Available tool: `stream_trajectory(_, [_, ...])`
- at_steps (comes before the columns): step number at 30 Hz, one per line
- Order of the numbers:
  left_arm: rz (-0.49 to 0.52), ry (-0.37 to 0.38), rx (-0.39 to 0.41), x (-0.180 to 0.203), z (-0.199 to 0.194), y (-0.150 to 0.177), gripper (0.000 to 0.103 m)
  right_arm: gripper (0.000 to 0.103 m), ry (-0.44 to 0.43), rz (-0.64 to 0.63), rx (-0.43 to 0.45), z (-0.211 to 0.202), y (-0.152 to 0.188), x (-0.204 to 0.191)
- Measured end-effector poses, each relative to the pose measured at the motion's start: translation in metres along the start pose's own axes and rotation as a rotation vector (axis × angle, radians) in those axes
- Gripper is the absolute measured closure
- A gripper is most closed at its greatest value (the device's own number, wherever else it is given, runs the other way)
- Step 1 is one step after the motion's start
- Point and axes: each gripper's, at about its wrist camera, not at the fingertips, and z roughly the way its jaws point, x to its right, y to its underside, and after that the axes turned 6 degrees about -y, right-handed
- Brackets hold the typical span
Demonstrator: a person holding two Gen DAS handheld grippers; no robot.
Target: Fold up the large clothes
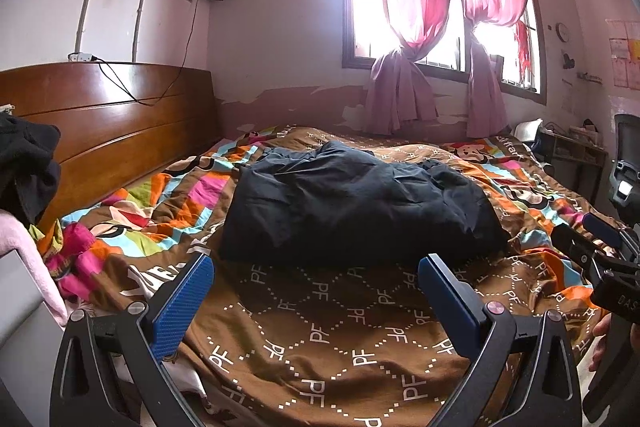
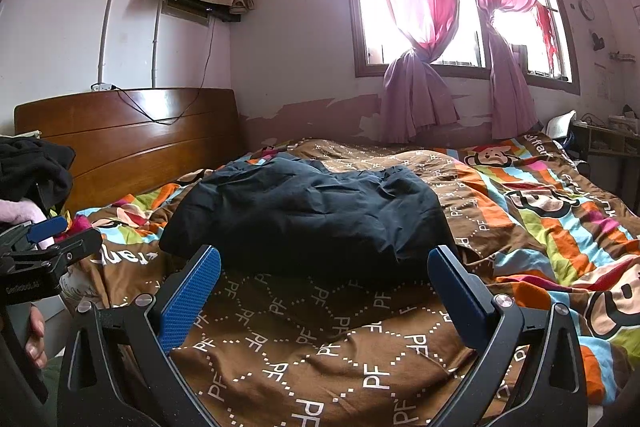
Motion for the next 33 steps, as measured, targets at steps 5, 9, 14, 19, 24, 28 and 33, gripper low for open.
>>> stream_trajectory(5, [-0.001, -0.001, -0.006, 0.0001, 0.0004, -0.0002, 0.000, 0.001, 0.000, 0.000, 0.000, 0.0000, 0.0002, -0.0005])
stream_trajectory(9, [0.000, -0.001, -0.008, -0.0001, 0.0004, -0.0005, 0.000, 0.001, 0.000, 0.000, -0.001, 0.0001, -0.0003, -0.0003])
stream_trajectory(14, [0.000, 0.000, -0.009, -0.0001, 0.0002, -0.0003, 0.000, 0.001, 0.000, 0.001, -0.001, 0.0001, -0.0005, -0.0002])
stream_trajectory(19, [-0.001, -0.001, -0.007, 0.0003, -0.0003, -0.0003, 0.000, 0.001, 0.001, 0.000, 0.000, -0.0001, -0.0007, -0.0001])
stream_trajectory(24, [0.000, -0.001, -0.008, 0.0003, -0.0001, -0.0003, 0.000, 0.001, 0.001, 0.001, 0.000, -0.0002, -0.0008, -0.0003])
stream_trajectory(28, [-0.001, -0.001, -0.008, 0.0005, -0.0004, -0.0003, 0.000, 0.001, 0.001, 0.001, -0.001, -0.0002, -0.0008, -0.0005])
stream_trajectory(33, [0.001, -0.002, -0.007, 0.0006, -0.0004, -0.0001, 0.000, 0.001, 0.000, 0.001, -0.002, -0.0002, -0.0010, -0.0004])
